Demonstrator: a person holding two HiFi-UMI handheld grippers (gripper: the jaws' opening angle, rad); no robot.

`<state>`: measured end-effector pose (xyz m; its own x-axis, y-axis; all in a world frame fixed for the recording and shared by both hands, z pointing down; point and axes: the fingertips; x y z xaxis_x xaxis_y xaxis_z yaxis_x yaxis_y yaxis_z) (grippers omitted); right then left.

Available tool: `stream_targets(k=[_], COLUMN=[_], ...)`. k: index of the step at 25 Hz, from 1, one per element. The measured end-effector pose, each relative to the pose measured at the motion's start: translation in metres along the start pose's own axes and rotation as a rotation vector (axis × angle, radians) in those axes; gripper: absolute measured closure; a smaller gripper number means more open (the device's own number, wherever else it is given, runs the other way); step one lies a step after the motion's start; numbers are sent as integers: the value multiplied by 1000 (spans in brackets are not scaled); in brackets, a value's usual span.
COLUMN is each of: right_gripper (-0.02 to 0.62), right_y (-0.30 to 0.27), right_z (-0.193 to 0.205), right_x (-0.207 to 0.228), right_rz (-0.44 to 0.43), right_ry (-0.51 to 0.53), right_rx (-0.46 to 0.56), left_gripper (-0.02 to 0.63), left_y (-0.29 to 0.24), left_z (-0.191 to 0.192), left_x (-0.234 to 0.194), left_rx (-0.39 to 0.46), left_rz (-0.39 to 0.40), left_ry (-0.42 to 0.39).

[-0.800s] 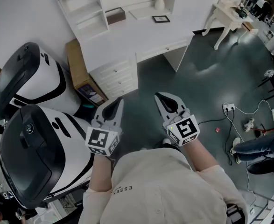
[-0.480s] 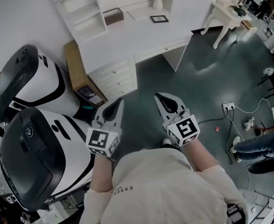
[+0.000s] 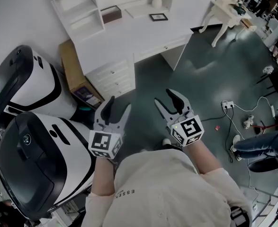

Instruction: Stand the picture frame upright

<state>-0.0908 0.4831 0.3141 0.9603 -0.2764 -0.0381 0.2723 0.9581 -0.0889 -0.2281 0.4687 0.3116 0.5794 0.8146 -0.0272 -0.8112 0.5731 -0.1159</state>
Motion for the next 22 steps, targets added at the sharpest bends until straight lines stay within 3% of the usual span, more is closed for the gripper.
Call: stream_targets(k=[5,12,17,22], right_gripper=[378,379,379,379], right_y=[-5,-24,-57,-101], right_z=[9,22,35,40], right_x=[8,38,84,157], right_rz=[23,35,3,-78], right_ry=[7,8,-25,-56], right_rx=[-33,-82,-80,-86], left_gripper=[373,374,374,374], left_y=[-5,-30,-75,-152], left_z=[16,23,30,19], left_x=[-8,-21,-33,-39], left_rx=[-28,-27,-77,-93], left_rz=[39,34,-9,-79], left_ry=[40,115,100,99])
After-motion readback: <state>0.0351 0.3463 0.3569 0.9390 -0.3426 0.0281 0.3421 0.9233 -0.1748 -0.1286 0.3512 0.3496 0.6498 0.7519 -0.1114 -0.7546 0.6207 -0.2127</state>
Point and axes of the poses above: the fingertips, and each gripper's own axes: y backward along the fingers, x to its right, z out of its underside, and after that the axes turned 10 degrees about z, right-handed
